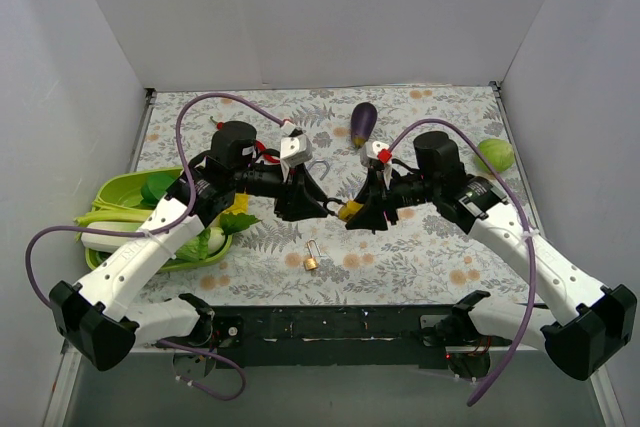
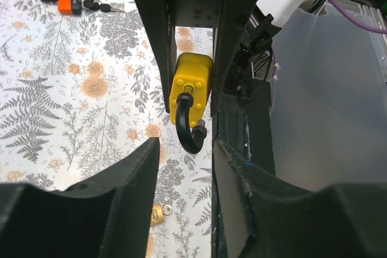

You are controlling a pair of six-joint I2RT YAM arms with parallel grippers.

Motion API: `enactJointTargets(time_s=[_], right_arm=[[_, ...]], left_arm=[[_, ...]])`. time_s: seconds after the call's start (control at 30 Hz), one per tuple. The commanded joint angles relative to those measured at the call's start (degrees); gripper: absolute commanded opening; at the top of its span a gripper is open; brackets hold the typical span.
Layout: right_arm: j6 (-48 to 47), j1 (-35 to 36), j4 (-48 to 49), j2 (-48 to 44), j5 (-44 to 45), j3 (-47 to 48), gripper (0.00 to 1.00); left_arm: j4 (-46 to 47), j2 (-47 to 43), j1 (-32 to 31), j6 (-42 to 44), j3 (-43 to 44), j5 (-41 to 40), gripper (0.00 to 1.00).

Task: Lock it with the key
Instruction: Lock the lock.

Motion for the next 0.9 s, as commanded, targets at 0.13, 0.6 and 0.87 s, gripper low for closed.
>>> enactJointTargets(time_s=[0.13,0.6,0.87], right_arm=[[0.9,0.6,1.0,0.5,-4.5,4.2,0.01],[1.0,2.1,1.7,2.1,-4.4,6.0,0.01],[1.3,4.4,4.5,3.7,-2.6,7.7,0.01]], left_arm=[[-0.2,-0.1,0.1,3.6,0.2,4.0,0.25],[2.9,0.2,-0.8,-2.2,-2.5,5.1,0.00],[8.8,0.8,-3.3,-11.7,-6.5,4.0,0.00]])
